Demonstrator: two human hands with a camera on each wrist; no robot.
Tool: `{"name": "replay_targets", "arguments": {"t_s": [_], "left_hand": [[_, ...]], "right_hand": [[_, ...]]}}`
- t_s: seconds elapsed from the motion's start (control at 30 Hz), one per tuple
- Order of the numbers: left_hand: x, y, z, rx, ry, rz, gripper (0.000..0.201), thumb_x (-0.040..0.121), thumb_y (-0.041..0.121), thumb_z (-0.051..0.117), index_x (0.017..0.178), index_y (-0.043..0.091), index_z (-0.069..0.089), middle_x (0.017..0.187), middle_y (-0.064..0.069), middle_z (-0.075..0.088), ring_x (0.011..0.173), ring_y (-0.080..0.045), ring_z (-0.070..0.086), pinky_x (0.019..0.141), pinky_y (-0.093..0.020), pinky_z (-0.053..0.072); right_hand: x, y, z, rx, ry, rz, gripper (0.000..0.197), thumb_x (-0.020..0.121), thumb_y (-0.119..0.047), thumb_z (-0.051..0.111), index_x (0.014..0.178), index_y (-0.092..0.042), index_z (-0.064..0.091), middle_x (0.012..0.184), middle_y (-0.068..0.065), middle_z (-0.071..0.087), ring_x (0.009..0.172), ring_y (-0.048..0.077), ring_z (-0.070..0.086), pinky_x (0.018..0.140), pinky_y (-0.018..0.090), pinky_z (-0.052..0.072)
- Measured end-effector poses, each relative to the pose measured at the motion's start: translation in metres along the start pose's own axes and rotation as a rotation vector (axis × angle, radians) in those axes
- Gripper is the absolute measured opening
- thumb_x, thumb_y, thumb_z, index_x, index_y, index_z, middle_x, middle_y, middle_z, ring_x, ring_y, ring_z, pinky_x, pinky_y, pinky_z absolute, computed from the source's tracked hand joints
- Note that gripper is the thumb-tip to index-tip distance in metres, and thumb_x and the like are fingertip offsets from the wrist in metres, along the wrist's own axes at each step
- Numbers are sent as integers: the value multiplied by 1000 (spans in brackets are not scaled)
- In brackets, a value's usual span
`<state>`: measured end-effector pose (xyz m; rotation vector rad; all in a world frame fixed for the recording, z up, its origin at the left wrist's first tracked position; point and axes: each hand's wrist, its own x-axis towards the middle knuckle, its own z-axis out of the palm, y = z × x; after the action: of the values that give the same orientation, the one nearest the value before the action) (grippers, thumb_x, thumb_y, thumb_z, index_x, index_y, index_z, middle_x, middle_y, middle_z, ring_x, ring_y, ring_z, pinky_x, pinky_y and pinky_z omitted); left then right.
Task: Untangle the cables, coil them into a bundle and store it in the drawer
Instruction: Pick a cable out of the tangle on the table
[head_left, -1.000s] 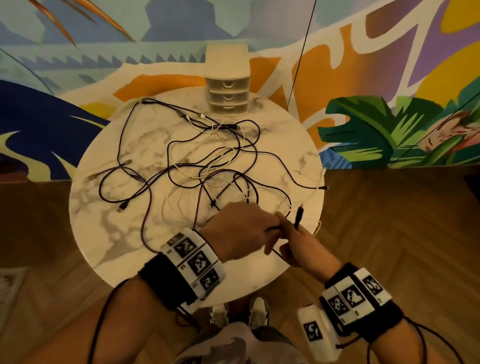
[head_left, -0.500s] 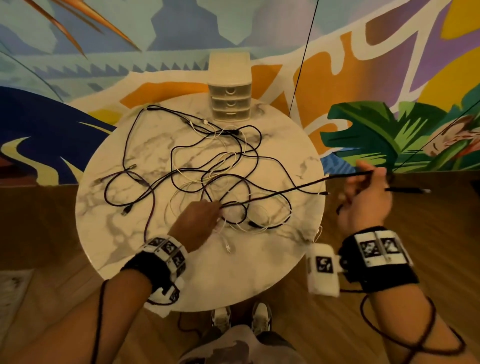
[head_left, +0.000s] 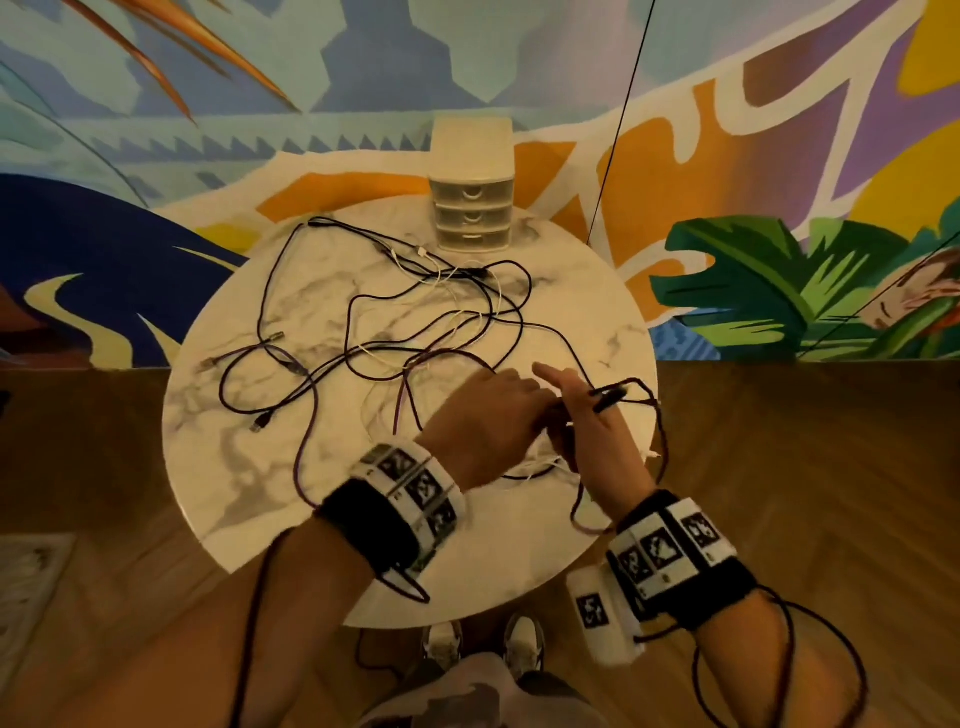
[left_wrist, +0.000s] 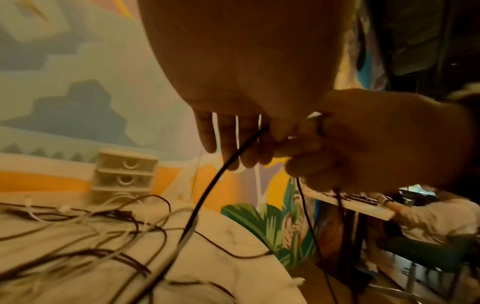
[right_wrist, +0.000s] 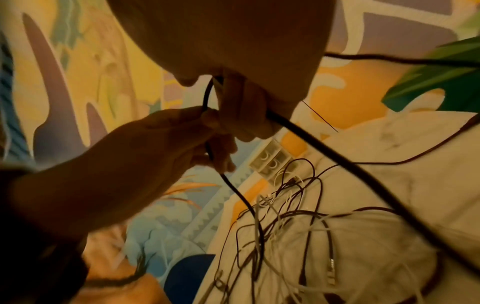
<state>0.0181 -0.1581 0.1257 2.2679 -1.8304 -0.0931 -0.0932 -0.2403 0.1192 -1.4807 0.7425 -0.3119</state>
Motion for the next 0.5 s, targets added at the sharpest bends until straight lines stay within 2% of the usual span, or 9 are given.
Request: {"name": "replay_targets", "arguments": {"t_s": [0.07,0.1,0.13,0.2,0.27,0.33,0.4,0.5], "left_hand": [[-7,6,11,-100,41,5,25,98,25,41,114,21,59,114,3,62,96,-19,52,78,-32,40],[-11,5,17,-162,65,-40,25,98,27,42,113,21,60,115,4,61,96,-18,52,74,-30,42],[-14,4,23,-211,76,-115,24,97,29,42,109,20,61,111,4,60,94,-17,52,70,-29,44],[-22,-5,43,-289,3,-308,24,97,32,43,103,16,60,101,0,54,88,-19,54,71,-35,47],[-37,-24,69,-435,-133,-482,25,98,28,45,102,9,60,102,-8,55,91,-25,55,79,-39,45],[-56,-49,90,-483,-179,-606,23,96,23,48,102,5,61,103,-15,59,98,-31,56,83,-37,43],[-67,-77,96,-407,-135,-696,22,94,22,50,102,5,62,103,-16,61,99,-33,58,82,-36,43],[-57,-104,79,-332,-12,-706,21,95,21,49,99,4,62,101,-15,59,94,-33,56,79,-36,41]], "right_hand": [[9,0,-4,-21,39,44,46,98,-45,35,77,-16,64,47,-9,46,40,2,38,47,23,31],[12,3,-5,-41,46,59,54,97,-48,36,71,-9,64,47,-4,46,41,7,39,48,26,30],[13,6,-7,-41,47,65,58,98,-48,34,77,-5,68,49,2,48,43,10,39,48,27,31],[11,8,-10,17,73,58,57,100,-43,30,91,-8,73,52,9,54,41,9,38,43,19,30],[12,7,-18,99,123,34,60,102,-41,27,91,-4,73,54,14,57,37,7,35,38,15,27],[17,4,-29,188,181,3,65,102,-43,26,85,1,71,55,15,59,34,9,30,35,17,23],[23,-2,-41,290,254,-20,68,101,-46,25,80,-1,70,52,10,61,32,9,28,36,16,20],[28,-9,-62,561,389,-26,65,101,-49,21,81,-8,68,49,3,60,31,8,29,38,15,19]]}}
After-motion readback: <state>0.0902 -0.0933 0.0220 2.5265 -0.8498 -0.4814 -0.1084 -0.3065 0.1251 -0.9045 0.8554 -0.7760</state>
